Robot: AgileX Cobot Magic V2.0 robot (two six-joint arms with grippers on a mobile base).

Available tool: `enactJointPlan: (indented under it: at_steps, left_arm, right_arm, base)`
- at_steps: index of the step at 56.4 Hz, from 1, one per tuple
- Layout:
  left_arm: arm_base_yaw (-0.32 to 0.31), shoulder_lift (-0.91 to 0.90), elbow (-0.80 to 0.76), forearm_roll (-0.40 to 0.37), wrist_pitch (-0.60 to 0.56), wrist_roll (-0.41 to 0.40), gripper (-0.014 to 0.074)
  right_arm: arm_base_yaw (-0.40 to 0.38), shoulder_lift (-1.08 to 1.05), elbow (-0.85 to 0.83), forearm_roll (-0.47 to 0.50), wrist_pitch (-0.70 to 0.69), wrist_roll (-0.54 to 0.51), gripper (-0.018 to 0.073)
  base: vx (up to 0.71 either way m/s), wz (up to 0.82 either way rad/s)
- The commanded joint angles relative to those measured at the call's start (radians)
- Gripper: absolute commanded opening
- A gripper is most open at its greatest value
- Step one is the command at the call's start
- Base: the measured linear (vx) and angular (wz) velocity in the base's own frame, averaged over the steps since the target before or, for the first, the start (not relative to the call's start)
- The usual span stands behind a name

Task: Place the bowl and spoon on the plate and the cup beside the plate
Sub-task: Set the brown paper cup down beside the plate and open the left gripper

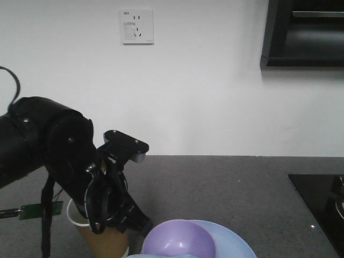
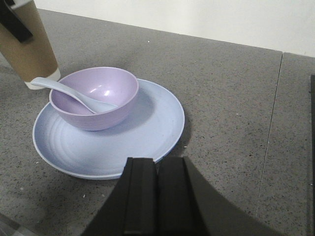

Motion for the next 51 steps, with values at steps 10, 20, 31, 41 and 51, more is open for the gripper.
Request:
enactJointPlan:
  at_steps: [10, 20, 31, 41, 51]
  left_arm:
    - [-0.008, -0.017, -0.029, 0.002, -0.064, -0.014, 0.0000]
    - [-0.008, -0.009, -0.029, 0.002, -0.069, -0.014, 0.0001]
    - [-0.008, 0.010, -0.029, 0.012, -0.070, -0.014, 0.0039]
    - [-0.008, 0.024, -0.029, 0.010, -0.060, -0.014, 0.0165]
    - [-0.008, 0.026, -0.029, 0.011, -0.058, -0.014, 0.0337]
  right_arm:
    - [-0.003, 0.020, -0.028, -0.009, -0.077, -0.006, -0.0008]
    - [-0.003, 0.020, -0.028, -0.009, -0.077, -0.006, -0.0008]
    - [-0.003, 0.020, -0.028, -0.009, -0.077, -0.006, -0.0008]
    - [-0.003, 0.020, -0.028, -0.009, -0.077, -0.006, -0.0008]
    - [-0.003, 0.020, -0.028, -0.009, -0.077, -0.006, -0.0008]
  base:
    - [0.00, 0.00]
    - [0.00, 0.00]
    - [0.00, 0.00]
    - [0.00, 0.00]
    - [0.00, 0.00]
